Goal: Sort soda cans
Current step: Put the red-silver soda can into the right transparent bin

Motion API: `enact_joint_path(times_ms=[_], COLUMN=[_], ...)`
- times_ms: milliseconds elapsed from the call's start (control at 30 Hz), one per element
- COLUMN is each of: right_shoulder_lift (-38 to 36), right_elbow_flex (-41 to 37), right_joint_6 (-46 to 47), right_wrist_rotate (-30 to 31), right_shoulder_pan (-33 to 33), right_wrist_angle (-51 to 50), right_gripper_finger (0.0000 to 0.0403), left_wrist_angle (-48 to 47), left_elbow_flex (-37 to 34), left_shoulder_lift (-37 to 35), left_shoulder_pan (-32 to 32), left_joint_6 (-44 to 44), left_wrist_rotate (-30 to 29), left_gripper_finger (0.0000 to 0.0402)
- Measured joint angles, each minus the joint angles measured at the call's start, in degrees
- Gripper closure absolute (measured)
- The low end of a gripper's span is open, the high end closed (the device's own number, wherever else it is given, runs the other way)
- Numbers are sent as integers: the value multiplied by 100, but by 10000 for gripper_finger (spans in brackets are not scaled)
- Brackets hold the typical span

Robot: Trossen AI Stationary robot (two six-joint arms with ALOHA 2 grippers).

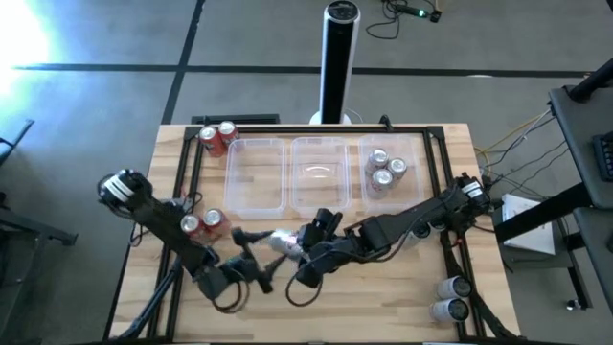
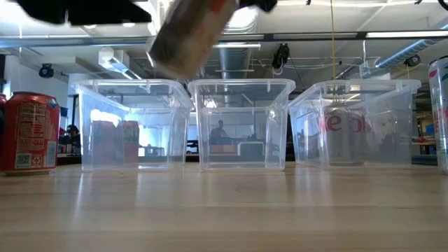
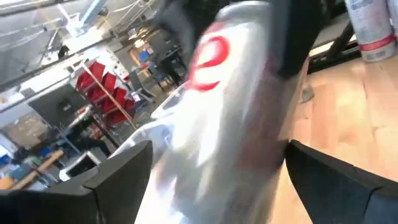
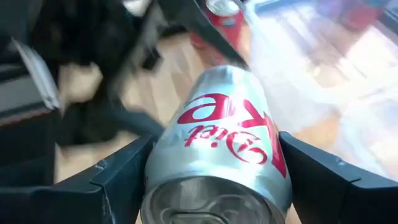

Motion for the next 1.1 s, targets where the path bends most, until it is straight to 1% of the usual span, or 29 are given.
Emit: enact_joint_path(times_ms=[67, 133, 200, 300, 333, 367, 467, 567, 667, 733, 767, 867, 967, 1100], right_shoulder_lift=[-11, 15, 24, -9, -7, 4, 32, 29, 17, 21, 21, -8, -107, -488], right_elbow_flex=[-32, -72, -91, -200, -265, -361, -647, -691, -691, -699, -699, -697, -657, -371], right_joint_6=[35, 129, 267, 628, 758, 881, 976, 958, 807, 642, 442, 66, -2, 9], right_wrist_rotate=[-62, -167, -236, -200, -283, -453, -901, -1490, -2163, -2216, -2265, -2599, -3003, -2801], right_shoulder_pan=[-79, -156, -246, -378, -418, -456, -520, -697, -966, -1060, -1081, -1053, -1040, -1039], right_wrist_angle=[-252, -414, -649, -1216, -1309, -1350, -1390, -1516, -1769, -2016, -2109, -2313, -2638, -3152], right_gripper_finger=[99, 99, 99, 99, 99, 99, 99, 99, 99, 99, 99, 99, 99, 99], left_wrist_angle=[1, 4, -5, 1, -2, -5, 5, 5, 4, 42, 31, -7, -158, -152], left_elbow_flex=[-374, -701, -1021, -1398, -1500, -1578, -1725, -1755, -1659, -1541, -1489, -1331, -1247, -1292], left_shoulder_lift=[-272, -458, -605, -777, -795, -803, -827, -848, -943, -972, -972, -926, -863, -816], left_shoulder_pan=[-74, -128, -155, -155, -152, -153, -155, -153, -149, -132, -128, -120, -120, -122], left_joint_6=[-251, -521, -1004, -1703, -1869, -2002, -2263, -2496, -2335, -1984, -1814, -1623, -1641, -1794], left_wrist_rotate=[-76, 88, 439, 1169, 1350, 1457, 1479, 1578, 2113, 2526, 2613, 2651, 2654, 2653], left_gripper_finger=[59, 59, 59, 59, 59, 59, 59, 59, 59, 59, 59, 59, 59, 59])
